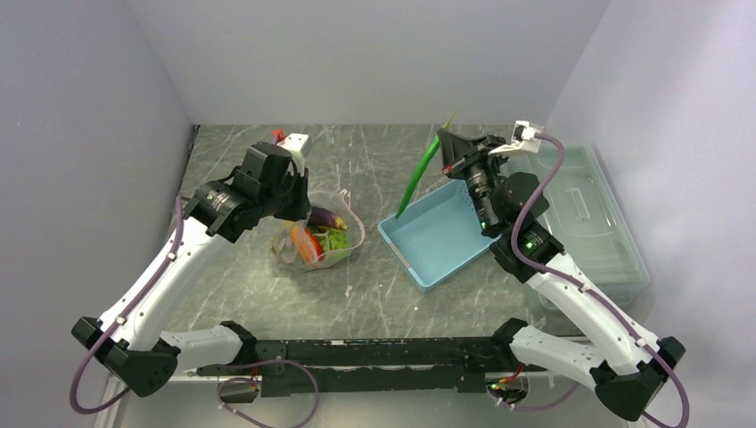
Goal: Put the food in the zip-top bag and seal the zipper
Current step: Place the fake vegetable in the zipper food storage bag.
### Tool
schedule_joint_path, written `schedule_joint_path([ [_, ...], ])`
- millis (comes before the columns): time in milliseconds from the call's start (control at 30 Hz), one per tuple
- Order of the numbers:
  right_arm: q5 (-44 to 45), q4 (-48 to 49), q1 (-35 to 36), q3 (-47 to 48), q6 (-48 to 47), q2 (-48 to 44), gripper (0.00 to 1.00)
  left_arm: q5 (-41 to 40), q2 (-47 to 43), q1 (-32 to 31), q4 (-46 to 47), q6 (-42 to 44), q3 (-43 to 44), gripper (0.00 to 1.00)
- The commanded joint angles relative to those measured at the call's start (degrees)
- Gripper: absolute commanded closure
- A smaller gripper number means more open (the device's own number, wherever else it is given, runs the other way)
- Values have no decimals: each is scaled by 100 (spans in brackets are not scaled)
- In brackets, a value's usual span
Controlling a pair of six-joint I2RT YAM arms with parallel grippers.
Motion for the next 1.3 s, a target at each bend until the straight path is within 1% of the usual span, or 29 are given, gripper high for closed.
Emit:
schedule_joint_path([
  [0, -822, 1772, 117, -328, -54, -31, 100, 95, 53, -14, 45, -96, 241, 100],
  [133, -1277, 2528, 249, -424, -107, 124, 100, 182, 70, -13, 43, -103, 269, 100],
  [300, -1637, 3541, 509, -603, -346, 400, 100, 297, 78, -8, 33, -104, 345, 100],
  [567, -2254, 4600, 931, -675, -657, 1088, 100, 346, 92, -6, -37, -96, 422, 100],
  [667, -2463, 4667, 1022, -613, -760, 1287, 100, 362, 80, -5, -72, -87, 462, 100],
  [733, -2726, 4584, 1074, -572, -865, 1378, 100, 355, 62, -1, -91, -80, 487, 100],
  [833, -2864, 4414, 1188, -593, -1165, 1484, 100, 371, 52, -4, -112, -77, 518, 100],
  [1133, -3227, 4164, 1327, -965, -1936, 1726, 100, 381, 12, -4, -95, -80, 528, 100],
  [1267, -3436, 4316, 1329, -1207, -2273, 1880, 100, 381, 6, -4, -96, -87, 514, 100],
])
